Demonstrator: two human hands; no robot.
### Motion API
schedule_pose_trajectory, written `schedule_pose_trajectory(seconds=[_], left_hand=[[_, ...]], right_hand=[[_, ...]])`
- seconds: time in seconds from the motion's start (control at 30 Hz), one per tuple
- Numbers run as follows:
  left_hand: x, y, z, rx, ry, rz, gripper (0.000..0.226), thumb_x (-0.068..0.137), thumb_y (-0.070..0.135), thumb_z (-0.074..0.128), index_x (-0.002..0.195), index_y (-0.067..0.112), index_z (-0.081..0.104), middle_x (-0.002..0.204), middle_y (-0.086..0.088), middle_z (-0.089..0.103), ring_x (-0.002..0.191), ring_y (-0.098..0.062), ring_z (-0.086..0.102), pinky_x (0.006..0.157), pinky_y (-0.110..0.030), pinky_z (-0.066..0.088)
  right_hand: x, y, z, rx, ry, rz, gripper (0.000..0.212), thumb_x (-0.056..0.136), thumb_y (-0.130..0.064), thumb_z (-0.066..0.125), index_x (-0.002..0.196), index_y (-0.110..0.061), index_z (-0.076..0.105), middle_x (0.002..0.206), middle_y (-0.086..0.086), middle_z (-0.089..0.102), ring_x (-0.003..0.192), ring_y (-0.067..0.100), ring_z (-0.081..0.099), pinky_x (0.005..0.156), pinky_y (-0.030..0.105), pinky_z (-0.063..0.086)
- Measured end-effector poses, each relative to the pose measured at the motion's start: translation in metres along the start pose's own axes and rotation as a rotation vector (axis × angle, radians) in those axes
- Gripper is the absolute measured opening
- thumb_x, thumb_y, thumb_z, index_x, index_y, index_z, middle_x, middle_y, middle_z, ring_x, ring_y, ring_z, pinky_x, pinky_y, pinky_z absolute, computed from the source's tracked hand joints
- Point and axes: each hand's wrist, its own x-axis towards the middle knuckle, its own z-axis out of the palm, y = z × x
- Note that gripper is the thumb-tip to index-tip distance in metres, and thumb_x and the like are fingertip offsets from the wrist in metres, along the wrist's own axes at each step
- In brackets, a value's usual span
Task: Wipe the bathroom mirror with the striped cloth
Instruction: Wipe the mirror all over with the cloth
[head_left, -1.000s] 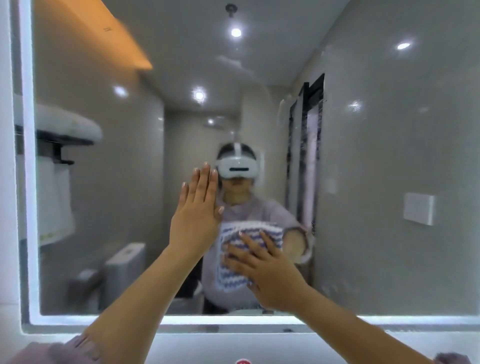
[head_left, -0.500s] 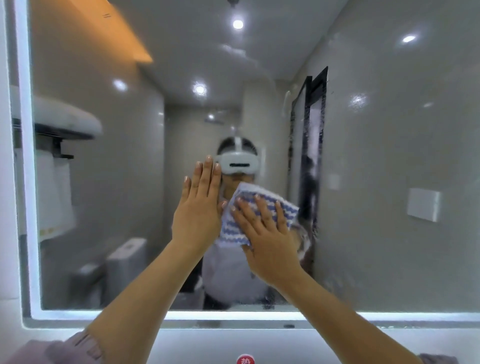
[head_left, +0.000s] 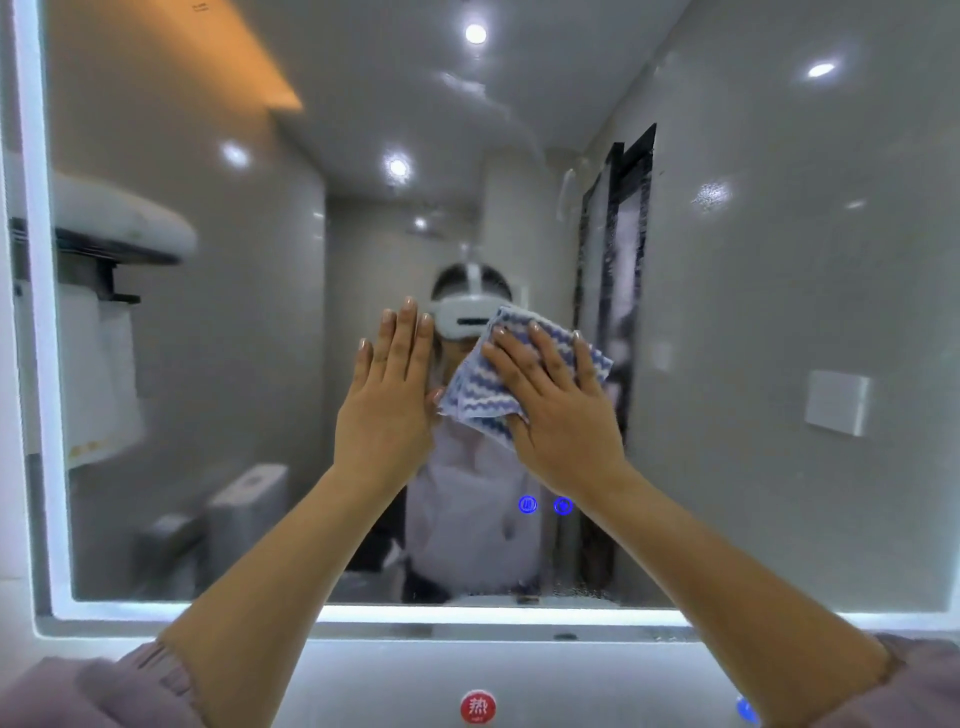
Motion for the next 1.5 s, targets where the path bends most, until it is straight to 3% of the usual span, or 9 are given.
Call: schedule_pose_trajectory(seconds=[0.37,0.5,0.63,0.8,0.93,1.03,1.23,1.4,1.5], left_hand=[[0.001,-0.002,-0.002,-0.013,0.01,0.007,0.068,0.099,0.033,0.028,0.141,0.013,-0.021,0.151,-0.005,-0.026,0.142,-0.022,-0.02,0.12,-0.042,0.0],[0.001,-0.002,0.001,-0.024,0.038,0.024,0.069,0.098,0.031,0.032,0.142,0.013,-0.018,0.152,-0.005,-0.021,0.144,-0.024,-0.015,0.119,-0.042,0.001],[0.002,0.001,0.001,-0.03,0.066,0.032,0.072,0.094,0.023,0.047,0.144,0.007,-0.004,0.153,-0.008,-0.008,0.145,-0.027,-0.001,0.117,-0.045,0.009],[0.002,0.002,-0.001,-0.01,0.061,0.019,0.071,0.093,0.021,0.047,0.146,0.003,0.004,0.153,-0.009,-0.007,0.145,-0.028,0.0,0.117,-0.045,0.009],[0.0,0.002,-0.002,-0.014,0.038,0.026,0.068,0.097,0.026,0.038,0.144,0.007,-0.007,0.154,-0.007,-0.014,0.143,-0.024,-0.013,0.119,-0.042,0.002],[0.001,0.003,-0.004,-0.048,0.044,0.019,0.068,0.096,0.024,0.039,0.146,0.007,-0.004,0.152,-0.005,-0.017,0.142,-0.021,-0.016,0.117,-0.04,-0.003],[0.002,0.007,-0.007,-0.062,0.042,-0.001,0.071,0.09,0.019,0.051,0.147,0.004,0.011,0.157,-0.015,0.003,0.145,-0.031,0.001,0.116,-0.047,0.006],[0.002,0.006,-0.009,-0.069,0.044,0.012,0.07,0.09,0.017,0.051,0.147,0.002,0.012,0.157,-0.017,0.005,0.145,-0.033,0.002,0.115,-0.049,0.007],[0.002,0.006,-0.01,-0.066,0.046,0.018,0.07,0.092,0.017,0.049,0.147,0.003,0.01,0.157,-0.016,0.003,0.145,-0.03,-0.002,0.116,-0.049,0.007]], right_hand=[[-0.113,-0.061,0.039,0.043,-0.258,-0.508,0.066,0.077,-0.036,0.043,0.143,-0.028,0.039,0.151,-0.011,0.035,0.142,0.014,0.029,0.114,0.042,0.017],[-0.074,-0.01,0.03,0.027,-0.08,-0.254,0.064,0.077,-0.034,0.053,0.14,-0.027,0.044,0.147,-0.007,0.044,0.137,0.018,0.037,0.111,0.045,0.022],[-0.045,0.052,0.013,0.039,0.089,0.122,0.058,0.09,-0.039,0.036,0.145,-0.019,0.036,0.152,0.0,0.035,0.142,0.023,0.023,0.115,0.05,0.016],[-0.046,0.04,0.022,0.059,0.143,0.236,0.062,0.091,-0.036,0.038,0.149,-0.017,0.029,0.156,-0.002,0.021,0.146,0.027,0.015,0.118,0.052,0.008],[-0.105,0.003,0.05,0.009,0.012,0.034,0.074,0.085,-0.034,0.041,0.152,-0.025,0.012,0.16,-0.003,0.01,0.147,0.028,0.007,0.116,0.053,0.007],[-0.172,-0.028,0.075,-0.07,-0.061,-0.264,0.077,0.078,-0.035,0.044,0.151,-0.027,0.02,0.16,-0.003,0.013,0.146,0.027,0.009,0.116,0.049,0.008],[-0.23,-0.021,0.094,-0.315,0.044,-0.51,0.048,0.102,-0.013,0.013,0.15,-0.015,0.01,0.157,0.002,0.004,0.146,0.031,-0.004,0.114,0.042,0.01],[-0.22,-0.004,0.066,0.019,-0.057,-0.233,0.071,0.074,-0.029,0.046,0.144,-0.023,0.037,0.15,-0.012,0.036,0.144,0.016,0.016,0.113,0.041,0.017],[-0.2,-0.006,0.056,0.194,-0.013,0.234,0.07,0.081,-0.034,0.044,0.148,-0.019,0.029,0.158,-0.01,0.016,0.147,0.017,0.005,0.116,0.043,0.01]])
